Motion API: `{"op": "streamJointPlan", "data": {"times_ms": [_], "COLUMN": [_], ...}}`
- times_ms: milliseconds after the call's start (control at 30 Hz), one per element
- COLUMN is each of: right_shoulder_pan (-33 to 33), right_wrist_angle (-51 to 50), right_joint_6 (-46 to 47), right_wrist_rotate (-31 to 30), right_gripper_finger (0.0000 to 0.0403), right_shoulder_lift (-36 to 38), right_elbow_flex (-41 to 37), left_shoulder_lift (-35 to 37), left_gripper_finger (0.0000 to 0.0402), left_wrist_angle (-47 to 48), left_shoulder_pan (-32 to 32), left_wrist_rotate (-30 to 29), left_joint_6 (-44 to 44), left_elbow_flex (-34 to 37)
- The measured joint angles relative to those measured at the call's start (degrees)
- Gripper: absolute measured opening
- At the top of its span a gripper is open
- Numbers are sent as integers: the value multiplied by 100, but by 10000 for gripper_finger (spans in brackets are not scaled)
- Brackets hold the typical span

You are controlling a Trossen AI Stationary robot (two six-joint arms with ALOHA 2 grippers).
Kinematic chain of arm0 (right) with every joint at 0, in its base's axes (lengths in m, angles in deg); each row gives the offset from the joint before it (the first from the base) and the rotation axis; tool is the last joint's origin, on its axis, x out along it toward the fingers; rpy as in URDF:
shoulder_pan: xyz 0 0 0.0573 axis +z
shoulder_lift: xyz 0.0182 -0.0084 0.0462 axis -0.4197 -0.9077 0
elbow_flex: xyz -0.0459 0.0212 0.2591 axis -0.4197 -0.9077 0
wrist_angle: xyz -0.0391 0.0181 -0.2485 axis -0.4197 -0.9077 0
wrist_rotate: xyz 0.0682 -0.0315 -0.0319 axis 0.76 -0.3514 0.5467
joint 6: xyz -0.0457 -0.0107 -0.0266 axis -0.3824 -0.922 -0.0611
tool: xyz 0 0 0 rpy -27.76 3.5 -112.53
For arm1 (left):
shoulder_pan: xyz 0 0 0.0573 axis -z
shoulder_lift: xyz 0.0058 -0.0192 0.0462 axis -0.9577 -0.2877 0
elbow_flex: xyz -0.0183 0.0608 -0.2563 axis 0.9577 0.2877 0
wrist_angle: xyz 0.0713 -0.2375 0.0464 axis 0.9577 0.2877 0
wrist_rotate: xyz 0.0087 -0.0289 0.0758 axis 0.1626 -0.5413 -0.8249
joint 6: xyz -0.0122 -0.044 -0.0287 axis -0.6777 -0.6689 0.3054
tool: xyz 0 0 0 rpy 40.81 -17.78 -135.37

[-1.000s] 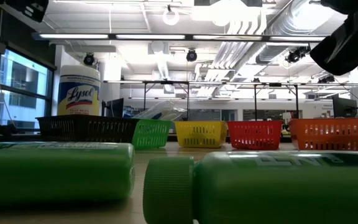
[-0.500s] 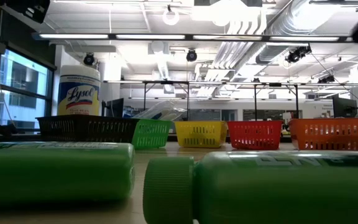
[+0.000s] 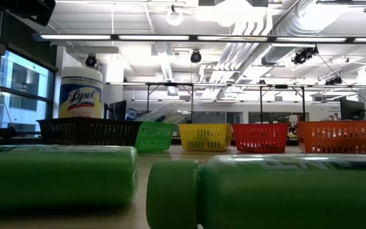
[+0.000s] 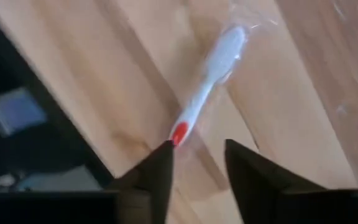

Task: Pick & Place Travel size toiletries
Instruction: Put the orange toothbrush into the green bin

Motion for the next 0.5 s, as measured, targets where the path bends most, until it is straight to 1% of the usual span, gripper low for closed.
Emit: {"op": "streamJointPlan", "data": {"times_ms": [167,267,367,500], "right_shoulder_pan": [63,56,52,56], "right_wrist_angle": [271,254,244,252], "right_joint_6": [517,738,762,766], "right_wrist_rotate": [-10,35,-87,-120], "right_gripper_finger": [210,249,269,274], "right_shoulder_lift": [-406,-629,-840,-1124], "right_elbow_flex": [0,0,0,11], "left_shoulder_lift": [-236,-293,-299,-297], "left_gripper_finger": [0,0,0,0], "left_wrist_angle": [-121,-310,-396,-396], "left_shoulder_pan": [0,0,0,0], "left_wrist_rotate": [-85,-108,-109,-109], "left_joint_6": [46,128,146,147], "left_elbow_flex": [0,0,0,0]}}
